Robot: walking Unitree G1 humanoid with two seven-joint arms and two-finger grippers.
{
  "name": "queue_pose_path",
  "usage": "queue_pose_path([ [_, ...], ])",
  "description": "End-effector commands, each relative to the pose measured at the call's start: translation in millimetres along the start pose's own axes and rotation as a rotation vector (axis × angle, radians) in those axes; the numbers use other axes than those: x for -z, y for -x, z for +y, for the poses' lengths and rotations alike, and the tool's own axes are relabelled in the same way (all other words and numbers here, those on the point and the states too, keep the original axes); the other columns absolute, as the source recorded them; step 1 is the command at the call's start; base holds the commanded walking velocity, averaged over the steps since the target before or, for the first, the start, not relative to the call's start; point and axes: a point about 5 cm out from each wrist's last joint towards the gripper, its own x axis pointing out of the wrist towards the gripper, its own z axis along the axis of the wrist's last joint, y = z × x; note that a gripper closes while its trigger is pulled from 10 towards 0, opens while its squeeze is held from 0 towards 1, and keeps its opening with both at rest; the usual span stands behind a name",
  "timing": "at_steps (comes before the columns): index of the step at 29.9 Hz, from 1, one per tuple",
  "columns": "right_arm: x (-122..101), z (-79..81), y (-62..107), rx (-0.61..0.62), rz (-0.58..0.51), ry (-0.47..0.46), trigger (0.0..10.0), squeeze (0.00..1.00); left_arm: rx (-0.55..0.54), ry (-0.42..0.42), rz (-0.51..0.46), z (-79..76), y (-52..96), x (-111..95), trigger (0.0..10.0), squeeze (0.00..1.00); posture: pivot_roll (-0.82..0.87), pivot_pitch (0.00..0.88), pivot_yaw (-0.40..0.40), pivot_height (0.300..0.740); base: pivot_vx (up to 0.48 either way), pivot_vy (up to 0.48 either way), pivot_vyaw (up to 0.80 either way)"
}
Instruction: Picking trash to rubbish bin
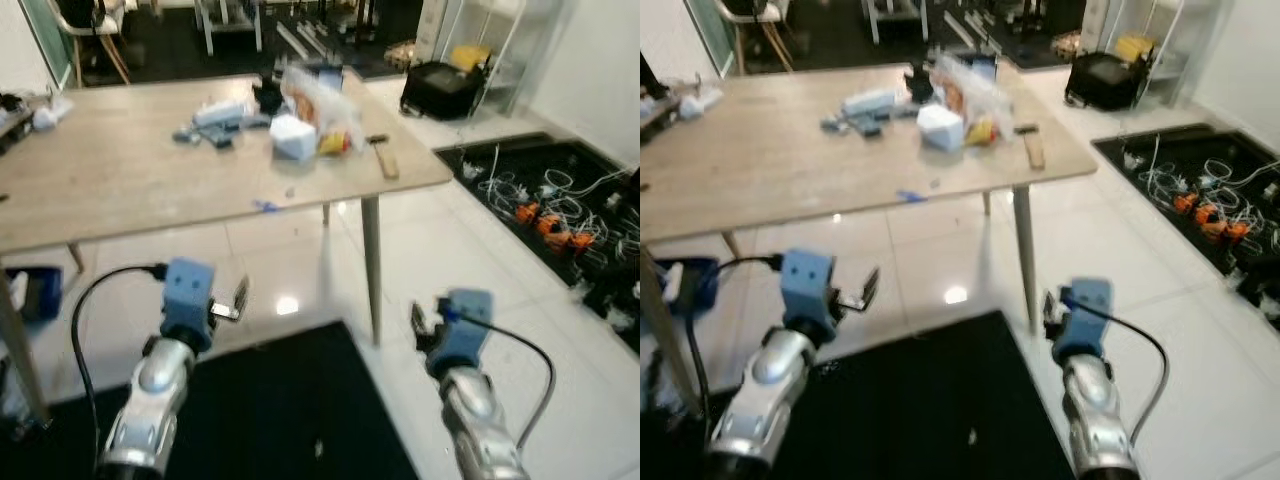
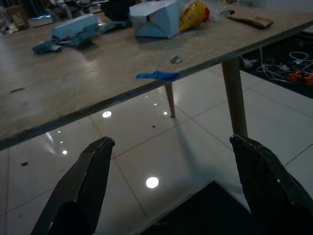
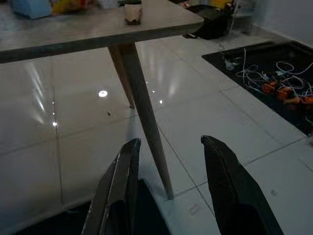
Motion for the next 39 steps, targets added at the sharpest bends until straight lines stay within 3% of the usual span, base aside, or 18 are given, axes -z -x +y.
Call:
queue_pose_path([
  [1,2.9,5.9,2.4,-0.011,0.006,-0.014,10.0,0.00,-0.016,-0.014,0.023,5.8,3.4,3.6,10.0,0.00,-0.06,0.086,-0.022,0.740,0.311,0.000,0.00],
  [39,-15.5,1.3,-1.3,0.006,-0.059,-0.008,10.0,0.00,0.007,0.002,0.002,-3.5,1.7,-3.3,10.0,0.00,-0.07,0.108,-0.026,0.740,0.314,0.000,0.00],
])
